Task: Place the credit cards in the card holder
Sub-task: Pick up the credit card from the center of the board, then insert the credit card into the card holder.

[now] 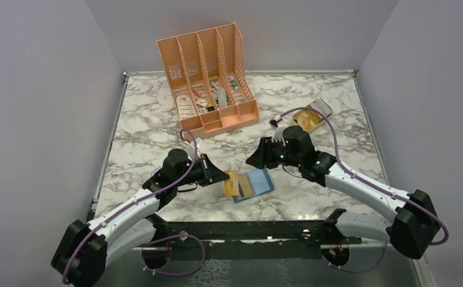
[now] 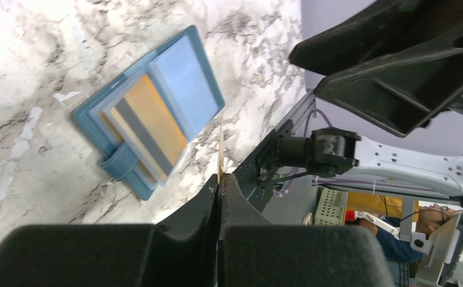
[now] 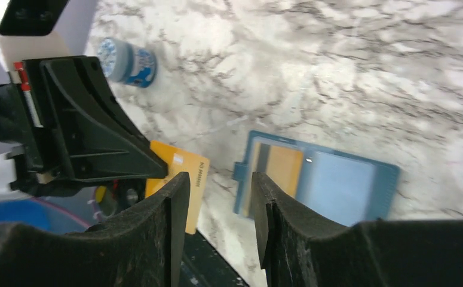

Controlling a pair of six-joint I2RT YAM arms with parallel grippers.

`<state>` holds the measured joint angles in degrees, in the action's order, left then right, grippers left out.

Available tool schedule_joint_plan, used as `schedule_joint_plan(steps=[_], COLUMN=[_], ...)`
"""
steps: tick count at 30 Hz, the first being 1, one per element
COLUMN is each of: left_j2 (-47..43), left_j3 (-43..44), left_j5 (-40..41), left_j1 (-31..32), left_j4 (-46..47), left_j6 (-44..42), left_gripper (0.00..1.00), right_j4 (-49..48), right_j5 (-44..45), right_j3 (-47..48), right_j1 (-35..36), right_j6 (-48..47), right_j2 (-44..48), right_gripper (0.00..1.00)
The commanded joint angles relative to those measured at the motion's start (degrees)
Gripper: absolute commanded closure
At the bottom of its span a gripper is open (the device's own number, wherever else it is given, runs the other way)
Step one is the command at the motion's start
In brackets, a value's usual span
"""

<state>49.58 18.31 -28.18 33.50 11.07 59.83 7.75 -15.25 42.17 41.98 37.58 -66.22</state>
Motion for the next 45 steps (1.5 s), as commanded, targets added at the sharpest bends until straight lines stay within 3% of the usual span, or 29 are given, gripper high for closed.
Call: schedule_joint_plan(steps=[1,8,13,17,21,25,33,45], left_j2=[3.5,7.3,11.2,16.8,22.8,27.2,32.4,40.2], left_j3=[3.1,2.9,5.2,5.2,6.8,8.9,11.2,14.0], left_j5=[0.6,2.4,6.1,6.9,7.2,4.7,4.6,0.8], left_j1=[0.0,1.0,5.8,7.4,7.5,7.7,8.6,8.5], left_j4=[-0.4,2.7,3.5,9.3,11.4,12.1,12.1,11.9], left_j6=[-1.8,0.9,1.4,3.0,2.1,1.9,1.3,-0.5], left_gripper=[1.0,1.0,1.0,1.0,1.0,1.0,1.0,1.0], right_j4=[10.3,14.4,12.7,8.8,11.6,10.7,9.3,9.5], right_j5=[12.5,18.2,17.3,14.6,19.8,17.8,11.8,12.3], right_j3=[0.9,-1.1,-3.0,-4.5,-4.6,-8.8,-13.6,-15.7], right_j1=[-0.2,-1.1,-1.9,-2.2,-2.2,-2.2,-2.2,-2.2], right_j6=[-4.8,-5.2,-4.7,-5.3,-5.6,-4.9,0.6,2.4], right_j2=[0.7,-2.3,-6.3,-9.4,-13.5,-9.7,-6.4,-4.5], right_gripper=[0.57,0.57,0.57,0.56,0.62,0.72,0.81,0.8])
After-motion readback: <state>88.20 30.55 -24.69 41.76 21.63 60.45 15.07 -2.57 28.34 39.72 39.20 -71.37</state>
